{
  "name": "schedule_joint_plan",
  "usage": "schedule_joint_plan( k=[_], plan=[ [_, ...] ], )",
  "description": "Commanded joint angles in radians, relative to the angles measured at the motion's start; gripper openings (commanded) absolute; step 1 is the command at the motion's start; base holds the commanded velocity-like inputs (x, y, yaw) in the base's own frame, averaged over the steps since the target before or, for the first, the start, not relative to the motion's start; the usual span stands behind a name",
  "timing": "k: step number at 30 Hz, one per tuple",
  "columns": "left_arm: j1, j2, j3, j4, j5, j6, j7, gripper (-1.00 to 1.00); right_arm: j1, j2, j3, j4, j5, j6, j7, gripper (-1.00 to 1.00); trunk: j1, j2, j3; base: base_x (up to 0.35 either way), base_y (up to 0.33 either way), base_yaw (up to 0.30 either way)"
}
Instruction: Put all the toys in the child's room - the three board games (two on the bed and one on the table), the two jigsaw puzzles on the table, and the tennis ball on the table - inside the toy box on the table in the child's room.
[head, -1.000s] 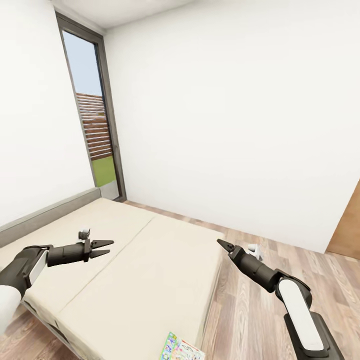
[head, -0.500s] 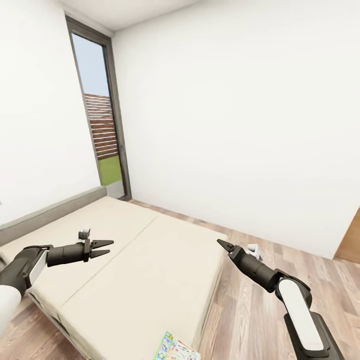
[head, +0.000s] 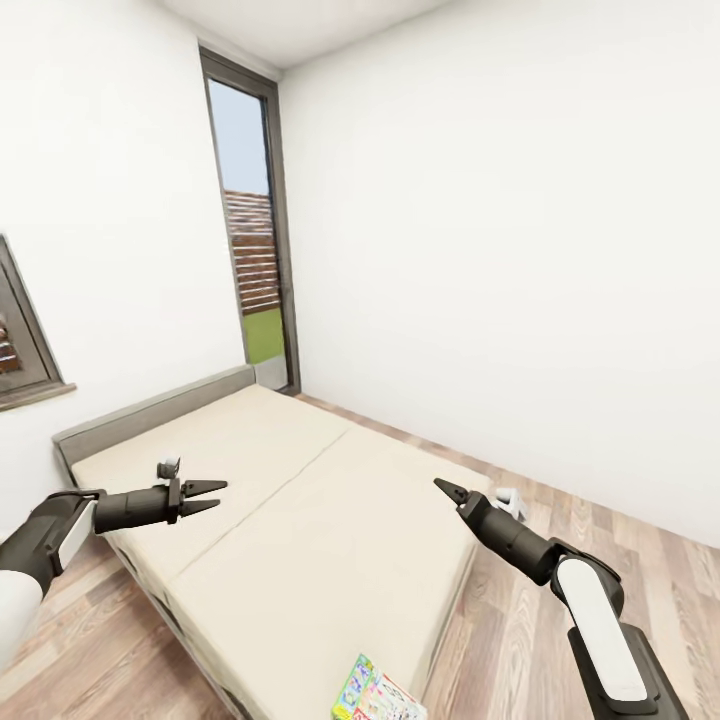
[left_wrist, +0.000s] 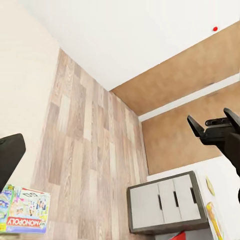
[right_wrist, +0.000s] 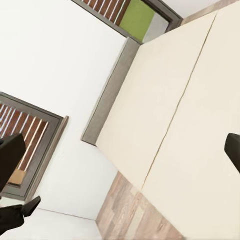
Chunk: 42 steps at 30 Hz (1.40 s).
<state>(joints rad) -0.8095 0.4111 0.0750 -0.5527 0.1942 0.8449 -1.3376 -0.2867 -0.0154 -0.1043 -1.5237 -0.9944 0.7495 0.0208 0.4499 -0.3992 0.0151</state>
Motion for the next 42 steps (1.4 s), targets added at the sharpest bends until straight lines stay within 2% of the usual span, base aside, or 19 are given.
schedule_joint_plan(
  k=[1, 28, 42],
  plan=[
    [0.000, 0.000, 0.000, 0.000, 0.002, 0.010, -0.002, 1.00, 0.000, 0.000, -0.002, 0.000, 0.000, 0.005, 0.002, 1.00, 0.000, -0.001, 0.000, -0.136, -0.001, 0.281],
    [0.000, -0.001, -0.003, 0.000, 0.003, 0.010, -0.002, 1.00, 0.000, 0.000, -0.002, 0.000, 0.000, 0.005, 0.002, 1.00, 0.000, -0.001, 0.000, -0.018, -0.001, 0.287],
    [0.000, -0.001, -0.003, 0.000, 0.003, 0.010, -0.002, 1.00, 0.000, 0.000, -0.002, 0.000, 0.000, 0.005, 0.002, 1.00, 0.000, -0.001, 0.000, 0.000, -0.134, 0.288]
  ],
)
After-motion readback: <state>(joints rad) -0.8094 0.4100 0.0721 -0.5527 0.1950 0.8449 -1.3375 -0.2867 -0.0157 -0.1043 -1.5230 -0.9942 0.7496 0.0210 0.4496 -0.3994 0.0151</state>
